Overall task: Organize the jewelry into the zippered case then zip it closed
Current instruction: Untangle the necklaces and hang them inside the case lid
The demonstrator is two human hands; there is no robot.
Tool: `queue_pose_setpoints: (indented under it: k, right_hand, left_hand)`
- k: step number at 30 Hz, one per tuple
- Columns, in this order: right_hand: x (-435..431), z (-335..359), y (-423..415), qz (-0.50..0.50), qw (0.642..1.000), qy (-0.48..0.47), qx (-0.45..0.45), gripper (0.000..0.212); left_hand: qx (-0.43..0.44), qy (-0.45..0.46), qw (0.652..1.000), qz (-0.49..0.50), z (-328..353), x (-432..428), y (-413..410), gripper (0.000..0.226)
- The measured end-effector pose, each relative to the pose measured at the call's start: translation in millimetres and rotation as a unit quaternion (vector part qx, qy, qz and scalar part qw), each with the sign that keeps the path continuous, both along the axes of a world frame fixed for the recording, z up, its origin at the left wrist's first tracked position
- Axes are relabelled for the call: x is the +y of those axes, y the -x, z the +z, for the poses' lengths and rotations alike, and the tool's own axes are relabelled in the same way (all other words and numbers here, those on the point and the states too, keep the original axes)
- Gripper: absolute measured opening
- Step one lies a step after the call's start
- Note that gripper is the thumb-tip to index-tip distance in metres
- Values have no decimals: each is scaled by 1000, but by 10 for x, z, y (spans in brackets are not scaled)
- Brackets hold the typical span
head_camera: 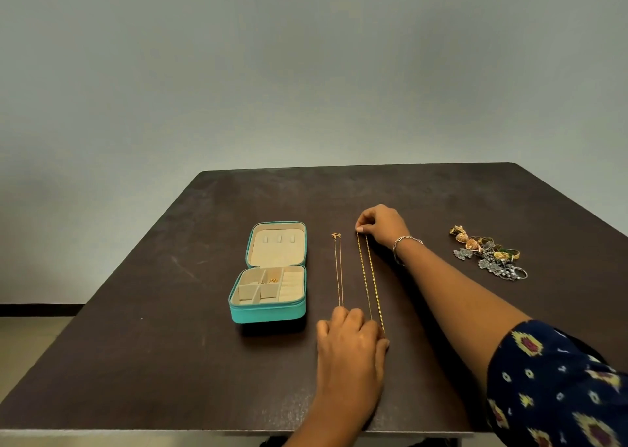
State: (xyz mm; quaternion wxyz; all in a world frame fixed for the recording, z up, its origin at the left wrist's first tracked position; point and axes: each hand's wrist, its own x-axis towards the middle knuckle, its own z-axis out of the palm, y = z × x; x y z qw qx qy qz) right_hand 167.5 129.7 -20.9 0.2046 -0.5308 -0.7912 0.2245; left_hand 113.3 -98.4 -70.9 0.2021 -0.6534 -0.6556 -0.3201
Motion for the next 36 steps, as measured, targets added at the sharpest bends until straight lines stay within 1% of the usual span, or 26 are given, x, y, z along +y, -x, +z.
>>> queue_pose_setpoints:
  k: [6,10,13,18,21,24,26,28,30,31,33,36]
  right_hand:
    - [-11,-33,8,-5,1000,2,13,7]
    - [-43,32,5,-10,998,4,60,5]
    - [-130,129,9,-8,997,-13,75,6]
    - [-434,363,123,50,992,-42,106,7]
    - [-658,490,252,98,988,-47,112,8]
    - [-865,565,400,137,984,-51,97,7]
    - [-978,585,496,162,982,-53,82,7]
    - [-1083,585,590,181,980,-50,69,9]
    - [-1179,563,679,190,979,-45,56,10]
    - [-1221,544,723,192,979,-42,48,10]
    - [-1298,490,808,190,981,-39,26,10]
    - [-1366,401,894,174,984,-38,-20,10]
  left_hand:
    - [-14,-6,1000,-6,-1,-2,10,30]
    - [-42,-14,999,-15,10,-23,19,29]
    - [-51,-15,998,-18,40,-58,9,28]
    - [-74,-26,997,-24,126,-106,32,22]
    - [-102,-58,993,-28,250,-115,193,19]
    - [-123,-102,987,-2,460,-89,479,20]
    - [-148,-116,982,33,588,-70,699,23]
    - [-199,-90,973,72,694,-91,910,24]
    - [-260,-23,960,103,735,-94,1082,19]
    - [-274,1,955,116,725,-88,1158,17]
    - [-278,39,951,128,679,-90,1291,16]
    - [-270,90,951,118,592,-97,1434,17]
